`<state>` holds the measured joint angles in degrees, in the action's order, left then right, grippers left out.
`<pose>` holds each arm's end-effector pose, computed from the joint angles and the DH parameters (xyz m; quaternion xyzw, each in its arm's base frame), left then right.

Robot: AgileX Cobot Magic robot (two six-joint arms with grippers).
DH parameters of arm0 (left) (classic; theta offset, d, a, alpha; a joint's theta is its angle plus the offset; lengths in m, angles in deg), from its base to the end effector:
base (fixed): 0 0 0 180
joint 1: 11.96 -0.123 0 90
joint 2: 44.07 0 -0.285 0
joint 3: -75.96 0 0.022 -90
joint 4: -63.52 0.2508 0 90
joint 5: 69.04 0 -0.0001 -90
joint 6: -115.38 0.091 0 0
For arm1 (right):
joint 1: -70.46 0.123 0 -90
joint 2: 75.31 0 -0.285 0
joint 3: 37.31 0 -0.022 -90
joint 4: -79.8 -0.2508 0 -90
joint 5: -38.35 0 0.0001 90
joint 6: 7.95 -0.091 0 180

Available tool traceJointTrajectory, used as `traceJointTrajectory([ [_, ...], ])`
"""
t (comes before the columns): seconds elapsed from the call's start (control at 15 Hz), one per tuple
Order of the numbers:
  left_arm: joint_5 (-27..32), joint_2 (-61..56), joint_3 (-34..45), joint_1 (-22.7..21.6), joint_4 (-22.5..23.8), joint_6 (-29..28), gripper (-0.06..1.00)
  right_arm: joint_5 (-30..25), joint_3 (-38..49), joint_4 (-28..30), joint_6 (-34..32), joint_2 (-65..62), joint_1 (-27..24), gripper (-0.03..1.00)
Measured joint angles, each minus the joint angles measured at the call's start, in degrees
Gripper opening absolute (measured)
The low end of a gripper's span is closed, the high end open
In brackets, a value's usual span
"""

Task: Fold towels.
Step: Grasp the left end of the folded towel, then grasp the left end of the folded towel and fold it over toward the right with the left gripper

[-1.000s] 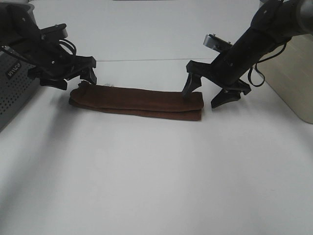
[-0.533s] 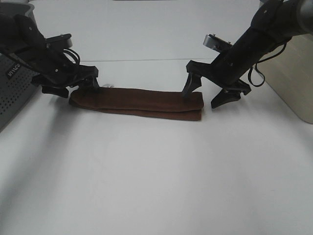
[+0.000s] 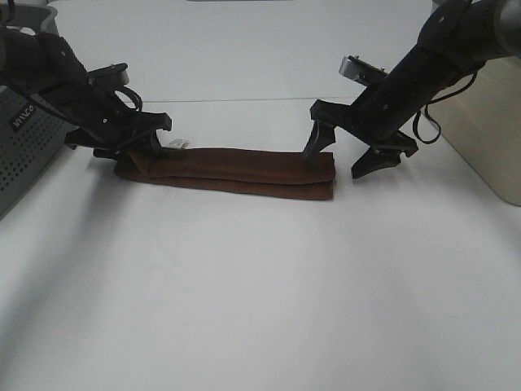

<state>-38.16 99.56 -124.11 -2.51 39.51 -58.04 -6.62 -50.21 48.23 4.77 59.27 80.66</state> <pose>0.4822 -0.0996 0.0929 -0.0160 0.9656 -0.1490 0.2127 0.4378 0.1130 0.1326 -0.0245 0.9703 0.2108 0.1165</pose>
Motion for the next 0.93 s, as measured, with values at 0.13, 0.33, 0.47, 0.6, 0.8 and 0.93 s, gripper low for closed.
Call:
traceJointTrajectory([
  [0.13, 0.57, 0.11, -0.06, 0.00, -0.34, 0.00, 0.24, 0.23, 0.00, 0.00, 0.00, 0.00, 0.00, 0.82],
  [0.33, 1.60, -0.63, -0.06, 0.00, 1.43, 0.00, 0.12, 0.29, 0.00, 0.00, 0.00, 0.00, 0.00, 0.82],
  [0.47, 4.81, -2.35, -0.06, 0.00, 5.10, -1.09, 0.12, 0.23, 0.00, 0.00, 0.00, 0.00, 0.00, 0.82],
  [0.6, 9.11, -5.73, -0.80, 0.00, 13.29, -5.33, 0.12, -0.57, 0.00, 0.00, 0.00, 0.00, 0.00, 0.82],
  [0.8, 18.74, -9.00, -6.70, 0.00, 22.69, -12.49, 0.12, -3.55, 0.00, 0.00, 0.00, 0.00, 0.00, 0.82],
  [0.93, 24.24, -9.22, -12.26, 0.97, 21.20, -13.58, 0.12, -5.33, 0.00, -0.06, 0.00, 0.00, 0.00, 0.82],
])
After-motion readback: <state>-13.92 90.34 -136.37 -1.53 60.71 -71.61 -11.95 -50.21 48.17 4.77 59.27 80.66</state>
